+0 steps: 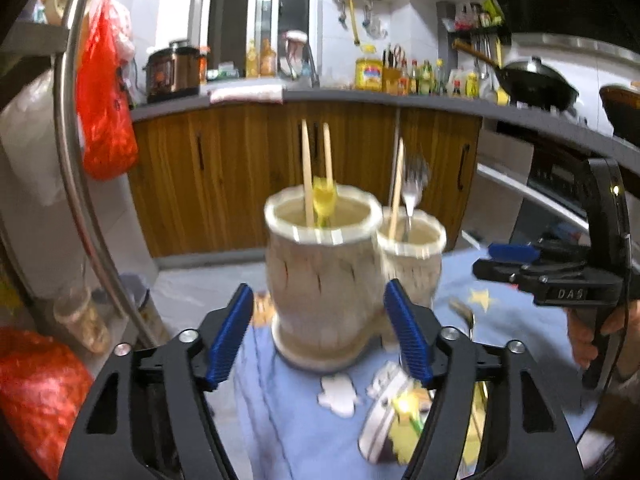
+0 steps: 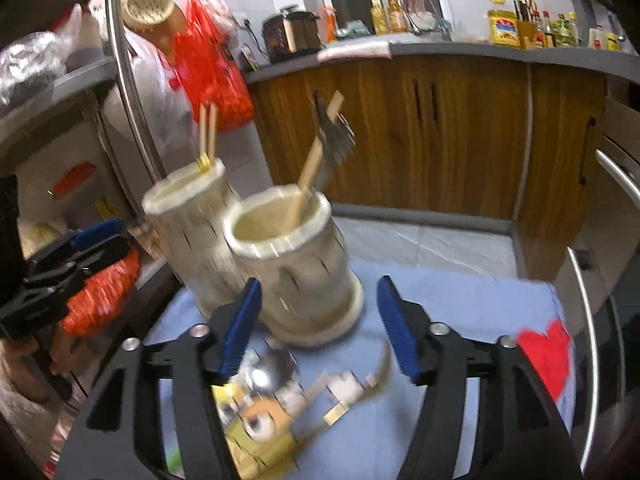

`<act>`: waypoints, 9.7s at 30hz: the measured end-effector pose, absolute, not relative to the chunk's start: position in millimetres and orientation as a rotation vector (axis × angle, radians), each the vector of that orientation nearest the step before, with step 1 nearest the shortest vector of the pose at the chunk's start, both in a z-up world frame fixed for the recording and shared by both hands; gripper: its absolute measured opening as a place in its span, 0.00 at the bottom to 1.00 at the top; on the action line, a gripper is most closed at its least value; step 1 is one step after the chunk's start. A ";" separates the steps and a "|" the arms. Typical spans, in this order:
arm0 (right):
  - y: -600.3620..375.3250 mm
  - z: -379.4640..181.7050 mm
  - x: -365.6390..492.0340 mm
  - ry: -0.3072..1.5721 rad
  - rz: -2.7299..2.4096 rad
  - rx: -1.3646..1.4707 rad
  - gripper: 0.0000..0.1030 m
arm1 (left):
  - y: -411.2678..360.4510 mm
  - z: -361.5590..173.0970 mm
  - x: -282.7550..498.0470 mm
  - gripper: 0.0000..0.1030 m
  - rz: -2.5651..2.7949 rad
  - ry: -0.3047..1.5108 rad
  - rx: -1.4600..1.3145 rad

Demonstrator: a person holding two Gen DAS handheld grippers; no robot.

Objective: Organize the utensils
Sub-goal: 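Grasp the green-handled yellow utensil with the left tool while the right tool grasps a gold fork, then lift the green utensil and gold fork and carry them over the holder cups, then lower both utensils into the holder cups and open both tools, then grasp a silver spoon with the left tool while the right tool grasps a wooden chopstick, then lift the spoon and chopstick and carry them over the holder cups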

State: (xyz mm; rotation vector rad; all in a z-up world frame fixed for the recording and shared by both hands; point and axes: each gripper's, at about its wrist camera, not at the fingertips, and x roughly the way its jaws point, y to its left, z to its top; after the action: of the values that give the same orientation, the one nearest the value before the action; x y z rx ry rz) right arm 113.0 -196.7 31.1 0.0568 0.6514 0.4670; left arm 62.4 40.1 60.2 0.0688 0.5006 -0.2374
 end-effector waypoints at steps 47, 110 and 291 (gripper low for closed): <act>-188.0 -29.0 120.4 1.059 0.477 -0.023 0.11 | -11.2 -28.1 48.6 0.10 -0.431 0.880 0.218; -189.0 141.4 105.9 0.307 0.564 0.052 0.05 | 43.6 141.8 123.5 0.09 -0.393 0.117 -0.152; -137.7 101.7 175.2 0.118 0.457 0.135 0.05 | 33.4 130.8 139.4 0.06 -0.283 0.142 -0.080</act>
State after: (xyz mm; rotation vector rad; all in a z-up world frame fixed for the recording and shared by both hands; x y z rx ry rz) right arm 175.2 -137.7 101.7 0.1355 0.1180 0.4573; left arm 139.4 33.4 130.8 -0.0795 0.1425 -0.2828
